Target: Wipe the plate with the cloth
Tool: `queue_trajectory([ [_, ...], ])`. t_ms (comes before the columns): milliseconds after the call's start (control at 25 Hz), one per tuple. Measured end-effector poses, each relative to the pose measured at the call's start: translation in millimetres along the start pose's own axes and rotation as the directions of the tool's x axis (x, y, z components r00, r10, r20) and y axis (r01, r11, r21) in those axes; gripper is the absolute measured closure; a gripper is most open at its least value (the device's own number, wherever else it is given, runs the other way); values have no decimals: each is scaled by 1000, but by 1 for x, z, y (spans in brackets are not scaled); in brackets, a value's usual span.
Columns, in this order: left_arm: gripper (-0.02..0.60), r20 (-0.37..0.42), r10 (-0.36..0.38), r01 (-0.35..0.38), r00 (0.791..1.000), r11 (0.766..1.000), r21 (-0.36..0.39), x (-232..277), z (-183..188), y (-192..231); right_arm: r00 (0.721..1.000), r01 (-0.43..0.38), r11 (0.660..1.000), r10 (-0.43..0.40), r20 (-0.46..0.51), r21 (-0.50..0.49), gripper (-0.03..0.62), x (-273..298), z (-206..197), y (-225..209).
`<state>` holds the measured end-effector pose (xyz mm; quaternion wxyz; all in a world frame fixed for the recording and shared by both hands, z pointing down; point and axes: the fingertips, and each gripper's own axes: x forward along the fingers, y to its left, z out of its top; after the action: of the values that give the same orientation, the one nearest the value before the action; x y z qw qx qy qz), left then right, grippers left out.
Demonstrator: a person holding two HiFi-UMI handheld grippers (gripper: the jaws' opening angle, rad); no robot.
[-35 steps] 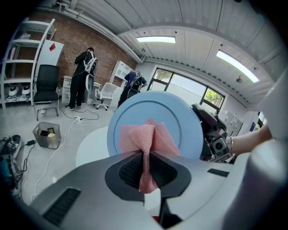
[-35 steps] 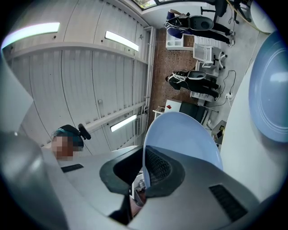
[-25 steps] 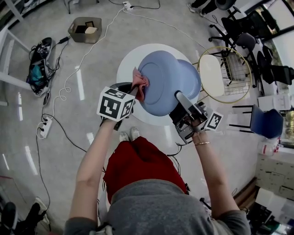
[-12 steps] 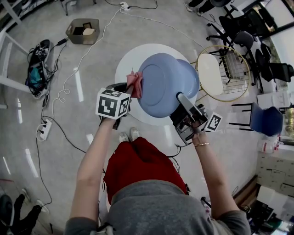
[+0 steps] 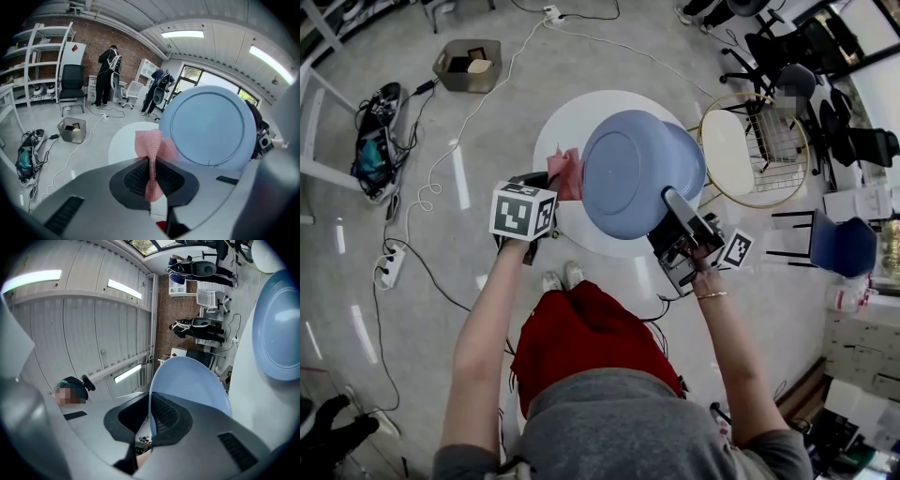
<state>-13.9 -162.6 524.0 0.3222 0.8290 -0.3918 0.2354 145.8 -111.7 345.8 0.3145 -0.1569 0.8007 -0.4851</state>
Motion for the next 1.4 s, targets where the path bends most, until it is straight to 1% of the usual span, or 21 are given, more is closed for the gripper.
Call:
queue_trajectory([
  [40, 548, 15, -13, 13, 1000, 1000, 3, -7, 2, -6, 1000, 14, 1000, -14, 2, -6, 559, -2, 1, -2],
  [120, 548, 51, -64, 63, 997, 998, 16, -22, 8, -26, 999, 34, 999, -34, 18, -9, 559, -6, 4, -7],
  [200, 548, 91, -139, 137, 986, 990, 22, -36, 17, -51, 998, 48, 999, -48, 39, -3, 559, -10, 7, -12],
  [240, 548, 113, -181, 179, 977, 984, 21, -43, 23, -65, 997, 54, 999, -53, 49, -2, 559, -11, 9, -14],
  [280, 548, 134, -224, 223, 965, 975, 21, -50, 29, -78, 997, 58, 998, -58, 57, -3, 559, -12, 11, -16],
  [360, 548, 168, -311, 311, 935, 950, 28, -64, 40, -106, 995, 67, 998, -67, 70, -8, 559, -12, 15, -18],
  [480, 548, 203, -432, 431, 879, 901, 51, -81, 52, -142, 993, 78, 997, -77, 84, -19, 559, -10, 19, -21],
  [600, 548, 222, -522, 519, 824, 851, 78, -95, 63, -170, 993, 77, 997, -74, 94, -29, 559, -6, 23, -21],
  [640, 548, 219, -543, 538, 810, 838, 87, -97, 64, -177, 993, 73, 997, -70, 97, -30, 559, -5, 24, -20],
  [680, 548, 212, -556, 549, 803, 830, 97, -97, 63, -183, 993, 68, 997, -65, 99, -31, 559, -4, 23, -18],
  [720, 548, 199, -561, 552, 803, 827, 105, -95, 60, -186, 993, 62, 998, -59, 99, -31, 559, -4, 22, -17],
  [760, 548, 183, -560, 549, 808, 829, 111, -91, 55, -188, 994, 55, 998, -52, 98, -30, 559, -4, 20, -15],
  [840, 548, 152, -545, 534, 825, 838, 111, -82, 43, -187, 995, 41, 999, -38, 94, -27, 559, -3, 15, -12],
  [920, 548, 127, -516, 506, 847, 856, 105, -74, 33, -182, 995, 29, 999, -27, 93, -21, 559, -2, 13, -9],
  [1040, 548, 103, -454, 444, 885, 890, 102, -64, 21, -173, 996, 19, 1000, -18, 92, -16, 559, -3, 12, -6],
  [1160, 548, 83, -398, 388, 914, 914, 115, -57, 11, -161, 995, 19, 1000, -17, 101, -15, 559, -6, 11, -6],
  [1400, 548, 46, -329, 323, 943, 940, 112, -44, -3, -138, 992, 8, 1000, -7, 124, -7, 559, -10, 17, -2],
])
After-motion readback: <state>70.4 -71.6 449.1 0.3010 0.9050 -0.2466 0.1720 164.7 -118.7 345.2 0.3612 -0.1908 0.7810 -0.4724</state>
